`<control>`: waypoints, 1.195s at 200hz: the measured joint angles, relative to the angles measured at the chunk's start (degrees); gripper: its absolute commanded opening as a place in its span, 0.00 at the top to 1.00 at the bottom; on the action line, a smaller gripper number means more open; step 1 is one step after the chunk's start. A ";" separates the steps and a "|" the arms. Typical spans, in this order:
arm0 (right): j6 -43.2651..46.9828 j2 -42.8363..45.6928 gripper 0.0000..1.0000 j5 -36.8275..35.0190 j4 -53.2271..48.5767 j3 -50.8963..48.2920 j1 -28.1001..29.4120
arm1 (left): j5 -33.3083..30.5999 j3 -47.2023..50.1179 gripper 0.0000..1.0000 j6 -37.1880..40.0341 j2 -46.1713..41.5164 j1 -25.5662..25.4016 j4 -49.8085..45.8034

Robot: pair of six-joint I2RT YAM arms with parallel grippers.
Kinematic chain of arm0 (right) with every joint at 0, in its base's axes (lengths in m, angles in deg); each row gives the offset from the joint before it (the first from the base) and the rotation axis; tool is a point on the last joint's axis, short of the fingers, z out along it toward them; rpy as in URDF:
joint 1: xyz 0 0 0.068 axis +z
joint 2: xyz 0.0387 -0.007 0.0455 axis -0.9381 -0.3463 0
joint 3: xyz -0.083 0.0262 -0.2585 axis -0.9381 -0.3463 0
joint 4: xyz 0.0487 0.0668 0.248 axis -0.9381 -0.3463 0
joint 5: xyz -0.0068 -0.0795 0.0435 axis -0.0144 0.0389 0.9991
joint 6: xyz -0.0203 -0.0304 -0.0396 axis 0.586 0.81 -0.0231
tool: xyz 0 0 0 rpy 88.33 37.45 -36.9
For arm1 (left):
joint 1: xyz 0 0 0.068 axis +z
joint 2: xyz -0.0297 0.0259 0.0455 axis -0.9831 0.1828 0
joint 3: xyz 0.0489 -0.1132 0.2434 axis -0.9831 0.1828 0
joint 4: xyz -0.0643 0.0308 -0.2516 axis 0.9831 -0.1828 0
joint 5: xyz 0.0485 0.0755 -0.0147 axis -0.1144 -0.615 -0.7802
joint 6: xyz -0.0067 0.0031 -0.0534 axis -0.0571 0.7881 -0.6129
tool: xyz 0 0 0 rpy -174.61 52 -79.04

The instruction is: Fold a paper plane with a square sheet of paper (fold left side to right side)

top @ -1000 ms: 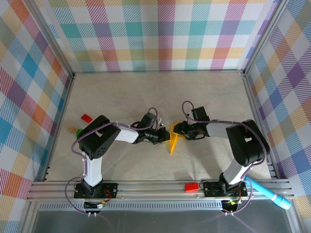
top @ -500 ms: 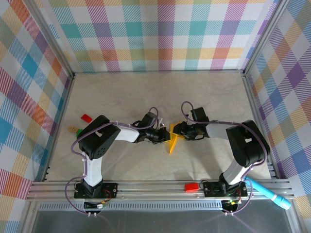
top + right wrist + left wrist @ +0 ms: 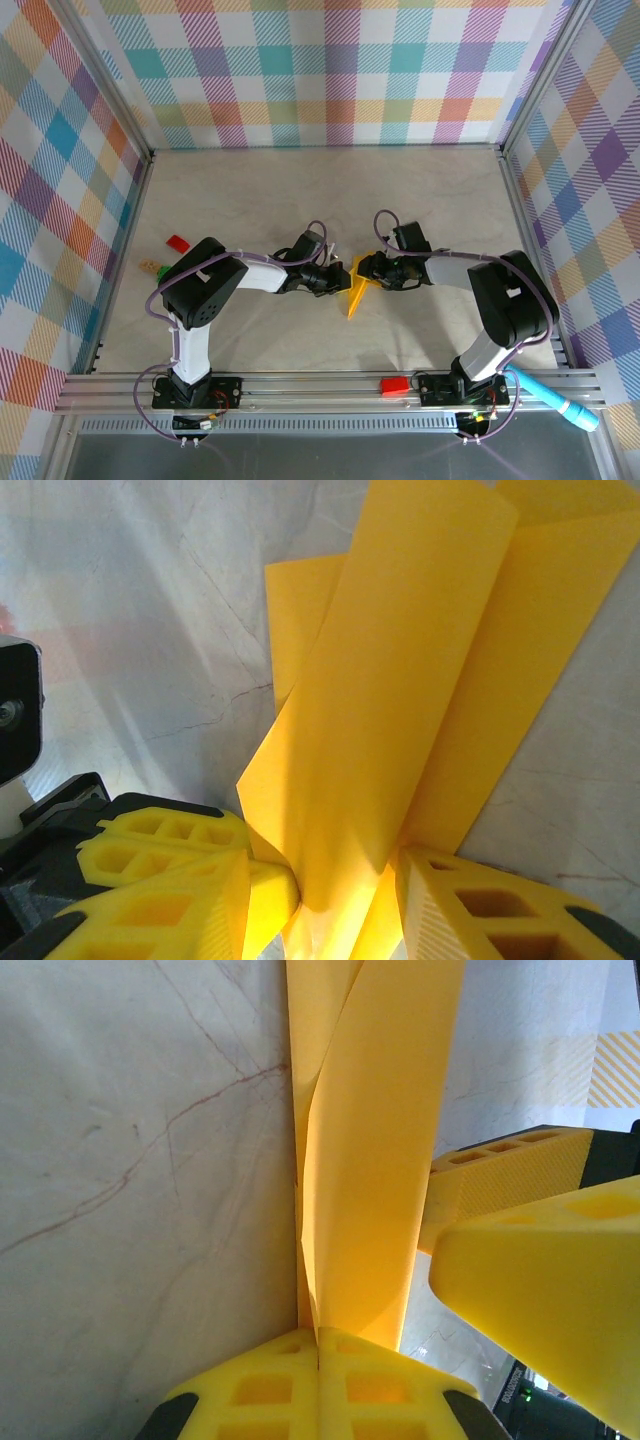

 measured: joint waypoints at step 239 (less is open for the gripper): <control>1.68 2.43 0.70 -1.07 -6.88 5.14 0.72 | -0.92 -1.55 0.99 0.46 0.00 -0.44 -3.17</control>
